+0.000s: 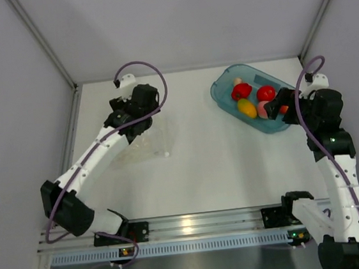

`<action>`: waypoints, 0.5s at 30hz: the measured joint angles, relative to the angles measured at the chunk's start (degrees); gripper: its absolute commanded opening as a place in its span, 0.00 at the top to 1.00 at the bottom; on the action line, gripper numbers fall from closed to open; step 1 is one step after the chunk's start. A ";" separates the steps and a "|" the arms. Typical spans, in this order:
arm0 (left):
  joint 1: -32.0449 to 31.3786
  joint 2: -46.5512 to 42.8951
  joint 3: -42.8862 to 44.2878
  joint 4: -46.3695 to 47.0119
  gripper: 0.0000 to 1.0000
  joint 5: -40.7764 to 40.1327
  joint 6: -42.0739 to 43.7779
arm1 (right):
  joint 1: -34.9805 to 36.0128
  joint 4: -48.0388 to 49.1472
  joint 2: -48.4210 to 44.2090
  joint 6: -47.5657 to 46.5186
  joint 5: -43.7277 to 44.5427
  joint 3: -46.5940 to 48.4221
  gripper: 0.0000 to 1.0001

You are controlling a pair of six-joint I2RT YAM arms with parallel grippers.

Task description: Open the zip-top bag and remove the fake food

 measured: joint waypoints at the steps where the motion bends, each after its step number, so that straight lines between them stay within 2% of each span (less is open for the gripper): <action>1: 0.00 -2.10 -0.11 0.11 0.04 0.74 0.07 | 0.79 -0.63 -0.07 -0.63 0.37 0.79 0.01; 5: 0.00 -12.09 -2.67 1.09 0.02 3.23 0.79 | 5.11 -4.52 -0.46 -2.69 3.91 4.59 0.00; 10: 0.00 -26.58 -10.71 1.14 0.02 5.64 3.04 | 13.97 -9.66 -3.78 -4.85 12.24 9.88 0.01; 15: 0.00 -40.33 -17.11 0.61 0.02 9.92 7.85 | 16.31 -12.57 -10.80 -6.95 16.72 10.62 0.01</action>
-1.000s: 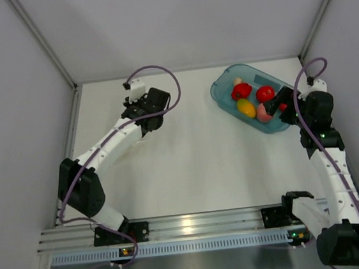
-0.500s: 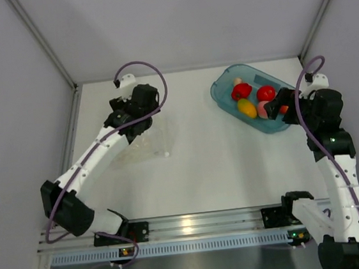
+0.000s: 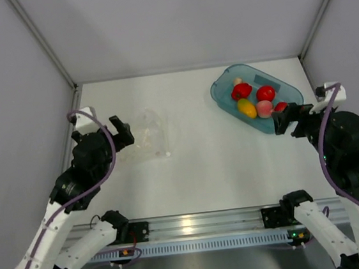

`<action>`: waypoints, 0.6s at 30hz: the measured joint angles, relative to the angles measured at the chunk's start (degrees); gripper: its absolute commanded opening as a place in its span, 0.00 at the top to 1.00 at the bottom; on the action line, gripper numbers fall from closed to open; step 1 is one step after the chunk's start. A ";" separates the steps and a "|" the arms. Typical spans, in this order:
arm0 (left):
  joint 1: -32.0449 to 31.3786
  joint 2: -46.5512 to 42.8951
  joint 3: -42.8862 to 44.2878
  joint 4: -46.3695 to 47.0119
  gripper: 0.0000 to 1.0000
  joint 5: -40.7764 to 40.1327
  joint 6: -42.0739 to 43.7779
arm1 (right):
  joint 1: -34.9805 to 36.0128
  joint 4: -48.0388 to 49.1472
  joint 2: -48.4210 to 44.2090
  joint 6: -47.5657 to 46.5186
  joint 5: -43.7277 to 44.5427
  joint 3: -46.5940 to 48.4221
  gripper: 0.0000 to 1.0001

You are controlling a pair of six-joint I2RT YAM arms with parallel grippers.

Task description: Open the zip-top bag and remove the fake food

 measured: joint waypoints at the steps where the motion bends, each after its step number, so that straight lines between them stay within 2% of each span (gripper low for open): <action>1: 0.00 -2.29 -0.76 -0.09 0.02 0.85 1.05 | 0.15 0.02 -2.08 -0.55 0.63 -0.46 0.01; 10: 0.00 -20.98 -7.17 -2.01 0.02 4.00 9.11 | 0.42 -0.31 -13.73 -2.38 4.72 -9.27 0.00; 18: 0.00 -24.87 -13.68 -3.76 0.02 3.69 9.38 | 0.44 -0.76 -15.52 -2.40 6.45 -11.91 0.01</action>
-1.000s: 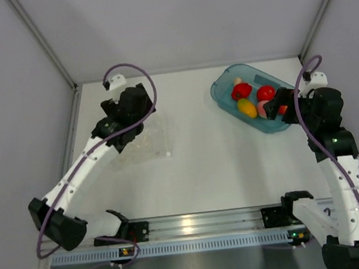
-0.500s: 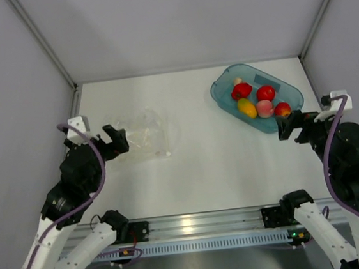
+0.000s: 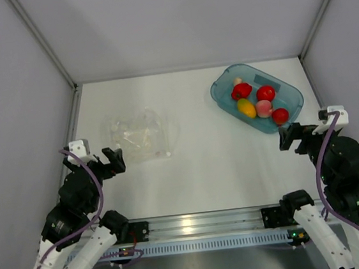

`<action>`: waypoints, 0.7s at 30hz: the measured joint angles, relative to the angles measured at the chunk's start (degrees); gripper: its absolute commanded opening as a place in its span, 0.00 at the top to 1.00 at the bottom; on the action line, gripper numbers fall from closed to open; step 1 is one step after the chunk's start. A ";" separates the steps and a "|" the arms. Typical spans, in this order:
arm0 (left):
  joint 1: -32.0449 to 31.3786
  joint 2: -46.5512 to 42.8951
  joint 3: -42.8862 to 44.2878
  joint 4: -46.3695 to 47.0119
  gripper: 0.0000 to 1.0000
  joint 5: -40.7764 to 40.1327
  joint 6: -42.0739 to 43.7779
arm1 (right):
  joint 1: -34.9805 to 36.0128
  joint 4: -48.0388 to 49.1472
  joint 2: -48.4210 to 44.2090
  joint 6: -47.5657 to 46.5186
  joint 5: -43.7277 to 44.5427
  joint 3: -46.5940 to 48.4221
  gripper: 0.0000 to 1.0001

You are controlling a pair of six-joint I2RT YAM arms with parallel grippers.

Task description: Open the zip-top bag and remove the fake food

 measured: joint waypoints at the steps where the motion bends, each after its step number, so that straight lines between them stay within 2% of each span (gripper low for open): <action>1: 0.00 0.00 -0.37 -0.09 0.02 -0.09 -0.15 | 0.00 0.07 0.00 -0.02 0.24 -0.11 0.01; 11: 0.02 3.69 -1.14 -0.26 0.02 -2.03 -1.60 | 0.02 1.46 -0.35 0.07 0.98 -4.74 0.01; 21: 2.45 3.72 -1.51 -0.22 0.02 -2.56 -1.79 | 0.00 2.99 1.33 0.55 1.16 -5.62 0.00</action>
